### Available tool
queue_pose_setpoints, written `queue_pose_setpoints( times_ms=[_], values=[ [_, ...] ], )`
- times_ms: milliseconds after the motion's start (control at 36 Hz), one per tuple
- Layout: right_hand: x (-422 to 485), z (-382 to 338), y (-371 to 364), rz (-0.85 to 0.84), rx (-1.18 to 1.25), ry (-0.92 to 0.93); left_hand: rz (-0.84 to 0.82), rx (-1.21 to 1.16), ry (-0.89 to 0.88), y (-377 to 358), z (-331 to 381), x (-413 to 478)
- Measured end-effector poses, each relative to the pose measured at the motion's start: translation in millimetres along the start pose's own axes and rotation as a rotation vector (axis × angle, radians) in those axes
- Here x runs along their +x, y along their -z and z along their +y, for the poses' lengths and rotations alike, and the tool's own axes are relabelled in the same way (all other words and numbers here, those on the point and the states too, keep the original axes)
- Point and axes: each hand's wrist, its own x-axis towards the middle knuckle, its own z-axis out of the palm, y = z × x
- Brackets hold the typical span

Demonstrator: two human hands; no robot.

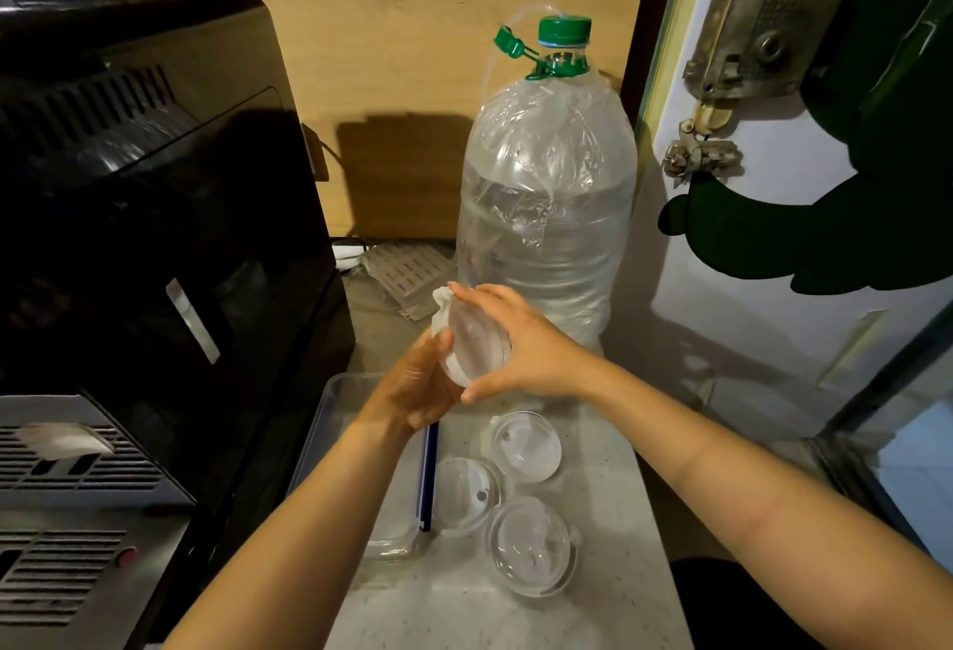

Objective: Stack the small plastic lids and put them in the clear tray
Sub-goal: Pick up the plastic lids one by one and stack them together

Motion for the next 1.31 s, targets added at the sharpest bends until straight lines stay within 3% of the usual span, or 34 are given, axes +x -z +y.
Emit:
queue_pose_setpoints(
  times_ms=[250,417,528,722,1028,1306],
  values=[
    [3.9,3.4,-9.5,-0.065,-0.012,-0.014,0.050,0.085,-0.003,5.5,2.2,-6.1],
    [12.9,12.0,-4.6,-0.061,0.070,-0.045,0.185,0.118,0.022,15.5,4.2,-13.1],
    [18.9,43.7,-9.2,-0.001,0.112,-0.197,0.220,0.086,0.035,23.8,7.3,-22.3],
    [15.7,109.9,-59.7,-0.164,-0.123,-0.533,0.328,0.061,0.059,36.7,10.2,-36.0],
    [3.4,130.8,-94.0,-0.239,-0.335,-0.636,0.337,0.032,0.066,48.6,14.0,-47.7],
    [0.2,127.3,-91.9,-0.194,-0.309,-0.614,0.341,0.045,0.078,47.9,11.9,-48.8]
  ],
)
